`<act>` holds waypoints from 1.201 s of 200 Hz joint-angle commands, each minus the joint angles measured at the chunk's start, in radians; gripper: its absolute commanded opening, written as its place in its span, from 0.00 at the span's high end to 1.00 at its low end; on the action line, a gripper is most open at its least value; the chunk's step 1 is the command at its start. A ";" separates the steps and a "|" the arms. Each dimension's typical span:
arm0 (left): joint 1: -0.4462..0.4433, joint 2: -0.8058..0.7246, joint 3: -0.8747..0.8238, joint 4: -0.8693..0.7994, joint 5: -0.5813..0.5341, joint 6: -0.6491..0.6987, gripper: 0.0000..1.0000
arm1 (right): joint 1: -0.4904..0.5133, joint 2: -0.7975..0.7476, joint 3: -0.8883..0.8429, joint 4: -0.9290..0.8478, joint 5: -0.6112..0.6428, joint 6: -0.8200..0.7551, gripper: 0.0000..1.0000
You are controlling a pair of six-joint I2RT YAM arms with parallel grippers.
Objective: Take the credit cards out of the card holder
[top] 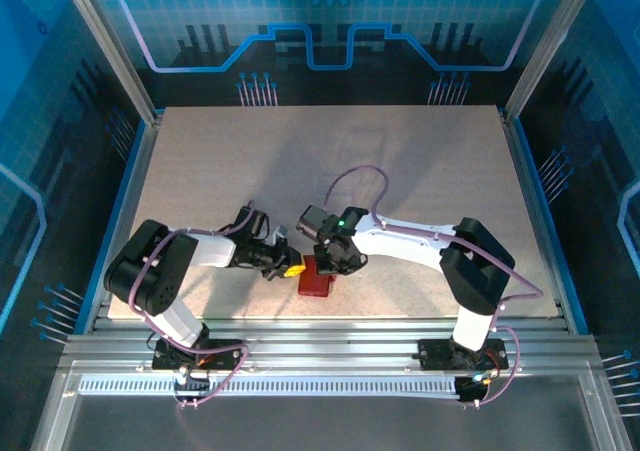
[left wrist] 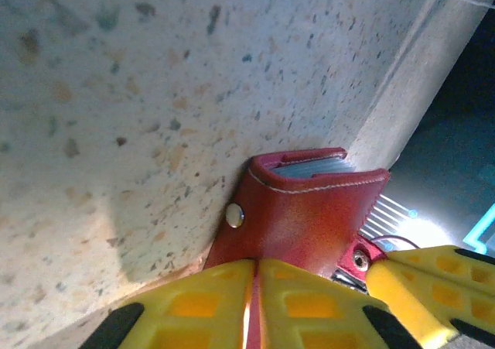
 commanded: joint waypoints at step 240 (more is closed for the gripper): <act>-0.027 -0.299 0.273 -0.640 -0.287 0.144 0.65 | -0.057 -0.358 -0.087 0.122 -0.031 -0.041 1.00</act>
